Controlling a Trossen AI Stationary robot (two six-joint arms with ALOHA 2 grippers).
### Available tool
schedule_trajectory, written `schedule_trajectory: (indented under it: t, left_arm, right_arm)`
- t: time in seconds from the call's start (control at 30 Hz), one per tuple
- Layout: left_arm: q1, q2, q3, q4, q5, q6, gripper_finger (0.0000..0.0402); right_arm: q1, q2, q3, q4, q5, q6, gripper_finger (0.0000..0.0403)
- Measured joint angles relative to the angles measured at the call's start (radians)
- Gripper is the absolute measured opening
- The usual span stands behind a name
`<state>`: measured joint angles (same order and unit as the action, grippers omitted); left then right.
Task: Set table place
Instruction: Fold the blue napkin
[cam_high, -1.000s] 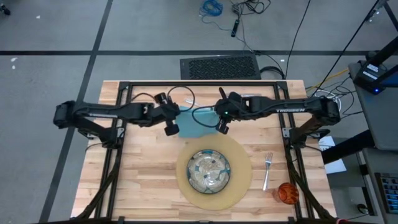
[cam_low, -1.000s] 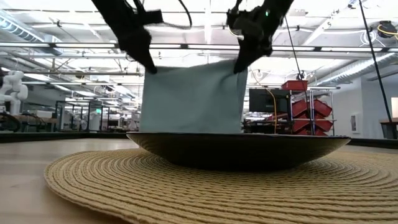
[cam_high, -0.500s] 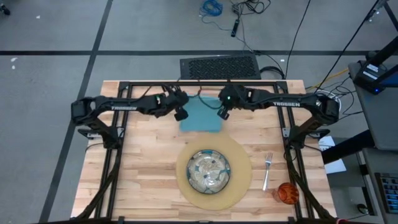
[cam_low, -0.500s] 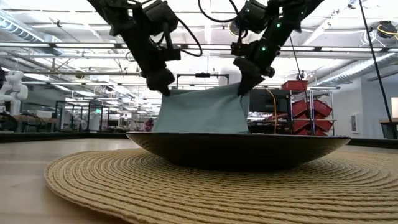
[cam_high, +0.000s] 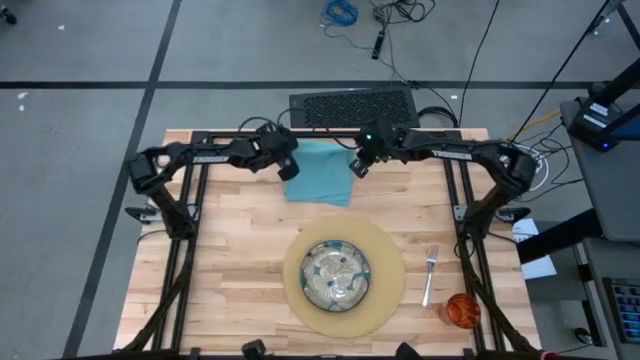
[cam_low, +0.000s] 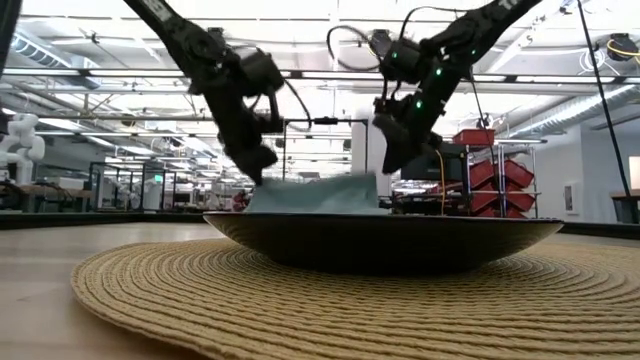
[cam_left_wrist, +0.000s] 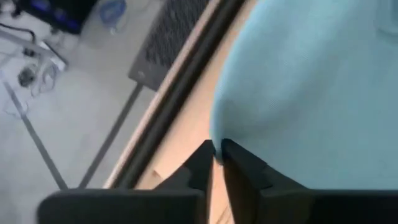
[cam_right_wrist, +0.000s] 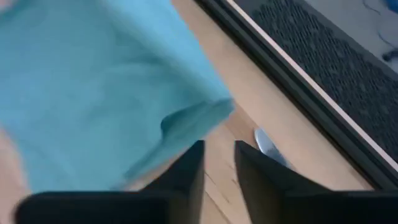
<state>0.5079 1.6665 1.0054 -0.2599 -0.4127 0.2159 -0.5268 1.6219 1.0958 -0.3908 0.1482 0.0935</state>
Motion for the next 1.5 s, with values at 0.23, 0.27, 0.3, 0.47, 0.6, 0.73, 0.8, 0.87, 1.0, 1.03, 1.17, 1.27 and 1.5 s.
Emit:
schedule_trajectory:
  t: [0.23, 0.27, 0.3, 0.47, 0.6, 0.73, 0.8, 0.87, 1.0, 1.03, 1.17, 1.27, 1.5]
  left_arm:
    - [0.012, 0.089, 0.0, 0.056, -0.135, -0.025, 0.0134]
    - [0.013, 0.088, 0.0, 0.07, -0.139, -0.027, 0.0149]
    - [0.011, 0.088, 0.0, 0.077, -0.139, -0.027, 0.0161]
    - [0.005, 0.082, 0.0, 0.084, -0.138, -0.028, 0.0198]
    - [-0.015, 0.081, 0.0, 0.046, -0.074, -0.059, 0.0203]
    - [-0.051, 0.081, 0.0, 0.03, -0.006, -0.095, 0.0203]
    - [-0.073, 0.081, 0.0, 0.033, -0.003, -0.099, 0.0203]
    - [-0.095, 0.081, 0.0, 0.045, 0.016, -0.099, 0.0203]
    - [-0.124, 0.081, 0.0, 0.054, 0.077, -0.1, 0.0203]
    - [-0.129, 0.081, 0.0, 0.062, 0.082, -0.101, 0.0203]
    - [-0.131, 0.081, 0.0, 0.067, 0.095, -0.106, 0.0203]
    - [-0.128, 0.081, 0.0, 0.057, 0.109, -0.107, 0.0203]
    - [-0.126, 0.111, 0.002, 0.035, 0.146, -0.106, 0.0203]
  right_arm:
    - [-0.025, 0.062, 0.0, -0.021, 0.135, 0.047, 0.0191]
    - [-0.022, 0.063, 0.0, -0.021, 0.135, 0.051, 0.02]
    - [-0.013, 0.063, 0.0, -0.019, 0.135, 0.055, 0.0208]
    - [0.054, 0.06, 0.0, 0.012, 0.059, 0.085, 0.0218]
    - [0.134, 0.06, 0.0, 0.01, 0.058, 0.103, 0.0211]
    - [0.2, 0.06, 0.0, 0.007, 0.063, 0.129, 0.0202]
    - [0.23, 0.061, 0.0, 0.019, 0.065, 0.131, 0.0198]
    - [0.253, 0.062, 0.0, 0.03, 0.063, 0.142, 0.0195]
    - [0.282, 0.062, 0.0, 0.045, 0.063, 0.161, 0.019]
    - [0.286, 0.062, 0.0, 0.046, 0.064, 0.161, 0.0189]
    - [0.295, 0.08, 0.0, 0.044, 0.061, 0.184, 0.0187]
    - [0.294, 0.114, 0.0, 0.041, 0.057, 0.198, 0.0187]
    - [0.273, 0.183, 0.0, 0.002, 0.058, 0.25, 0.0187]
